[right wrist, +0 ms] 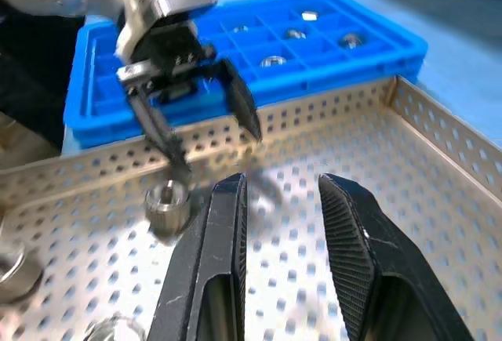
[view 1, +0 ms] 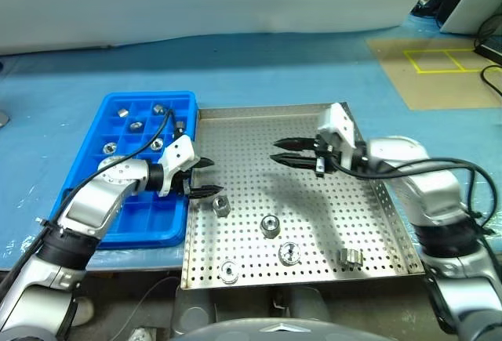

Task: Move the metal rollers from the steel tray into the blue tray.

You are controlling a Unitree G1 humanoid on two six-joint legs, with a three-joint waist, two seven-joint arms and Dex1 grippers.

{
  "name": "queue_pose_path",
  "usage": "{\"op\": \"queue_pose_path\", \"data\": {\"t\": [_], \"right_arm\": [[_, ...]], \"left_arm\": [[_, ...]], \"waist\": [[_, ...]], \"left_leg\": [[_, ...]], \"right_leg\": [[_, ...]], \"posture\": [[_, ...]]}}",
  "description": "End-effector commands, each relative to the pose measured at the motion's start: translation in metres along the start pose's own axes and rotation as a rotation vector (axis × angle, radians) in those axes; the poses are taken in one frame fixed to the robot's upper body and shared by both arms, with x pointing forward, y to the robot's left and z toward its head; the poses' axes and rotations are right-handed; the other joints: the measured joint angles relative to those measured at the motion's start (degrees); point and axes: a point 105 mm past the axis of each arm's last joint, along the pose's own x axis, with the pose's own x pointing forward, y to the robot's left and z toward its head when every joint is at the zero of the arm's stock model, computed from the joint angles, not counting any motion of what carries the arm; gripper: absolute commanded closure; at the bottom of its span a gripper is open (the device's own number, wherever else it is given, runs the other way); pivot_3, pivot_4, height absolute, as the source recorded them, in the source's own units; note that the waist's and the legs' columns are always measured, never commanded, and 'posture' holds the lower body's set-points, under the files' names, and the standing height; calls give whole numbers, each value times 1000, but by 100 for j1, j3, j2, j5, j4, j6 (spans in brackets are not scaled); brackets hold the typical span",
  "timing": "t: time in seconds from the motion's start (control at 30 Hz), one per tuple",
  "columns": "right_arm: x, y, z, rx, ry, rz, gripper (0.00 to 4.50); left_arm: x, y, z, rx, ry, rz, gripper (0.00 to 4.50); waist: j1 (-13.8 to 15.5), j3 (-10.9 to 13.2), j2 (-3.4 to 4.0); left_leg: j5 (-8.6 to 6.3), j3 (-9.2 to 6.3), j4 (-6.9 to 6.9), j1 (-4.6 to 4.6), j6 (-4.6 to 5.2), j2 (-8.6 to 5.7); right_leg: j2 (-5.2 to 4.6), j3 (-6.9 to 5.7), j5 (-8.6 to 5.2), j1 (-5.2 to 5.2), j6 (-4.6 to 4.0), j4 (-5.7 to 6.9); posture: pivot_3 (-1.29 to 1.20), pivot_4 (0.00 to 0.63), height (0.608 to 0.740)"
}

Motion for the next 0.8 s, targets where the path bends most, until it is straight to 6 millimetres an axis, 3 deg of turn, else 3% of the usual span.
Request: {"op": "queue_pose_path", "data": {"t": [0.03, 0.2, 0.43, 0.67, 0.8], "right_arm": [[-4, 12, 8, -15, -12, -20, 3051], [-7, 13, 5, 5, -4, -104, 3051], [-16, 16, -10, 61, -6, -170, 3051], [-11, 9, -17, 60, -18, -146, 3051], [-9, 5, -17, 37, -19, -140, 3051]], "left_arm": [[13, -4, 4, 84, 4, -114, 779], [33, 2, 20, 154, -27, -160, 779], [37, 16, 71, 63, -250, -21, 779], [27, 7, 54, 60, -184, 18, 779], [23, 16, 66, 47, -251, 112, 779]], "waist": [[-75, -2, 3], [-194, -2, 4], [-265, -2, 3], [-302, -3, 5], [-249, -3, 5]], "left_leg": [[0, 1, 0, 0, 0, 0], [1, 4, 16, 0, 1, -1], [-3, 3, 13, -16, 8, -2], [-7, 7, 2, -18, 13, 1], [-12, 6, 15, -17, 24, -1]], "right_leg": [[0, 1, 0, 5, 0, 1], [-3, 4, 5, 12, 8, -1], [-2, 3, 7, 12, 3, -16], [3, 2, 7, 13, 3, -31], [-8, -7, 8, 13, 4, -33]], "posture": [[-218, 150, 740], [-295, 150, 740], [-278, 150, 740], [-217, 150, 740], [-196, 150, 740]]}}
